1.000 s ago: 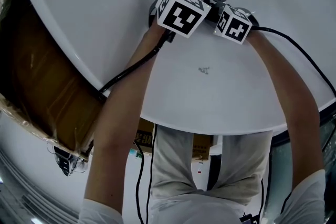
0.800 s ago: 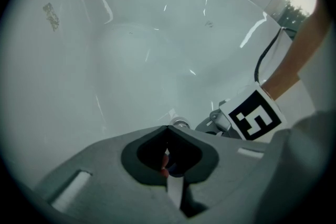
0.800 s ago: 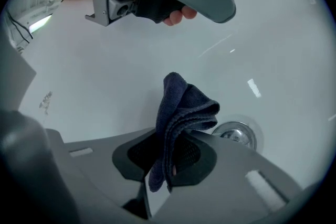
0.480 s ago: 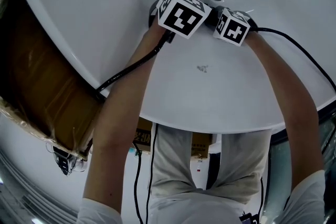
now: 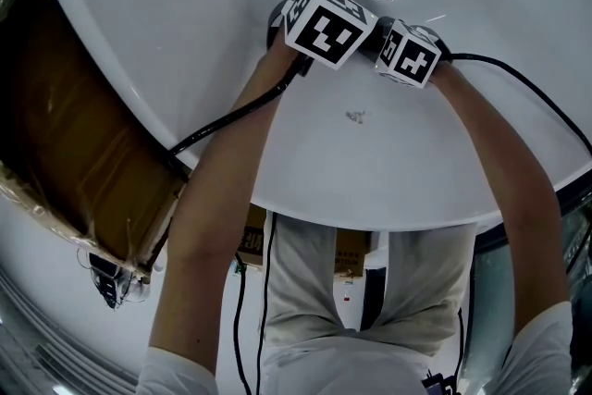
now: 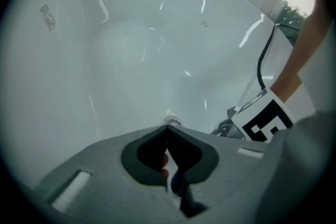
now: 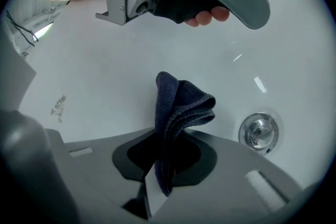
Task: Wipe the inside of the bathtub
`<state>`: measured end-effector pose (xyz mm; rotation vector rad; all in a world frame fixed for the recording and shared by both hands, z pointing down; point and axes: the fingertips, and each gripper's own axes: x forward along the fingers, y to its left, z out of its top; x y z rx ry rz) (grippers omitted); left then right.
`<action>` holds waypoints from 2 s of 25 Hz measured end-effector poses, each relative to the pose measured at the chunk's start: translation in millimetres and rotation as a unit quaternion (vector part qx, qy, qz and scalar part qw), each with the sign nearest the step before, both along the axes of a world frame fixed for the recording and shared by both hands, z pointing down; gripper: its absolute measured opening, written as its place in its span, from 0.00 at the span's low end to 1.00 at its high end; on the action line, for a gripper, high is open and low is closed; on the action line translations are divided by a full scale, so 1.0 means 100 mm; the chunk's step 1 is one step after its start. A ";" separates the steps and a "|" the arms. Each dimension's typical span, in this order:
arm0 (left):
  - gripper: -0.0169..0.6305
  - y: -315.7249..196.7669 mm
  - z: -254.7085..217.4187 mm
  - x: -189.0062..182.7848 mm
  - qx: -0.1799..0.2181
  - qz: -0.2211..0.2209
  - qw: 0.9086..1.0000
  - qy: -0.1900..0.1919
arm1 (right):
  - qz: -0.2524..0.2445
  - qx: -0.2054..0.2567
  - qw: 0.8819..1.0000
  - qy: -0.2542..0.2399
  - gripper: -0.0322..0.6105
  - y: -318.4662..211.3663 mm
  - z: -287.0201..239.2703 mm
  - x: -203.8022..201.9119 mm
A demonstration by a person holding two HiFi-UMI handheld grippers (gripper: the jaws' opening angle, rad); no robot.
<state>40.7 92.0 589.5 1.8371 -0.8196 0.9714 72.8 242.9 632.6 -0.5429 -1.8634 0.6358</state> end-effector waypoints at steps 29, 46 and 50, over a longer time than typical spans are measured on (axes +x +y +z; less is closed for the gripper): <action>0.03 -0.01 -0.44 0.08 0.020 0.001 1.000 0.023 | 0.004 -0.014 0.999 -0.053 0.14 0.40 -0.91 -0.05; 0.03 0.16 -0.82 0.14 0.026 0.020 0.999 0.020 | -0.006 -0.011 0.998 -0.058 0.14 0.61 -1.36 -0.01; 0.03 0.25 -0.92 0.14 0.026 0.019 0.999 0.018 | -0.002 -0.011 0.998 -0.059 0.14 0.66 -1.50 0.01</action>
